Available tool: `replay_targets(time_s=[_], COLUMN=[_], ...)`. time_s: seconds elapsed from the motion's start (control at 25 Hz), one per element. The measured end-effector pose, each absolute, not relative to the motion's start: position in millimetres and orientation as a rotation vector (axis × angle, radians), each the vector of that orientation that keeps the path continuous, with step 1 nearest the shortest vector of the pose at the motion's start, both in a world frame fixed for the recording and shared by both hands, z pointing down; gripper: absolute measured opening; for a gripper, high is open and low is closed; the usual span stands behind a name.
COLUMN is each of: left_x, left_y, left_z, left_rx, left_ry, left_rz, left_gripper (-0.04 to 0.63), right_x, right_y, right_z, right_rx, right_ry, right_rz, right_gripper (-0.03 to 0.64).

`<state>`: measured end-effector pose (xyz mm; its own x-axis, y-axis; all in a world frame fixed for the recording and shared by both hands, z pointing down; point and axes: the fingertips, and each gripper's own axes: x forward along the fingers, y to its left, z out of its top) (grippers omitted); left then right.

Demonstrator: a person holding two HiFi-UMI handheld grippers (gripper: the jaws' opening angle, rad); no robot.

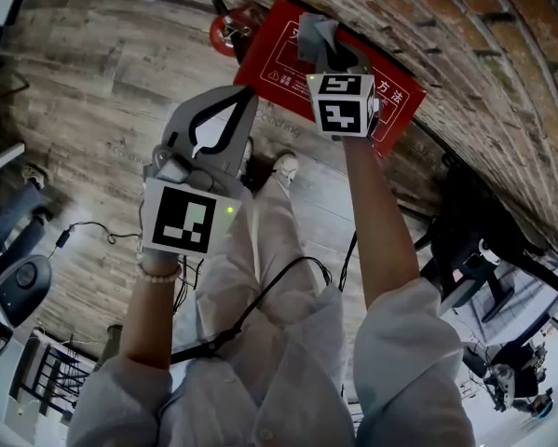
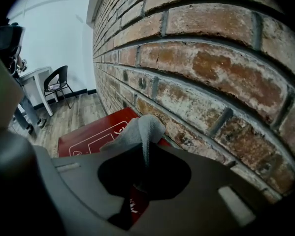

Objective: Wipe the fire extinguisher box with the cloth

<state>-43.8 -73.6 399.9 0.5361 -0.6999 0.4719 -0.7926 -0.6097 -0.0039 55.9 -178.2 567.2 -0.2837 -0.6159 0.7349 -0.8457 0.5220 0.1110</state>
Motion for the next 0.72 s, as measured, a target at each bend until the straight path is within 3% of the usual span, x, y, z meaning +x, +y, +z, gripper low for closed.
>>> replay_targets(time_s=[0.72], left_x=[-19.8], left_y=[-69.7], left_z=[398.7], left_rx=[2.592], left_ry=[-1.217], left_rz=[0.665], left_gripper=[-0.003], right_x=[106.2], right_y=[-164.4], right_z=[568.1], right_rx=[1.237], right_ry=[-1.953], right_rz=[0.381], right_gripper=[0.023])
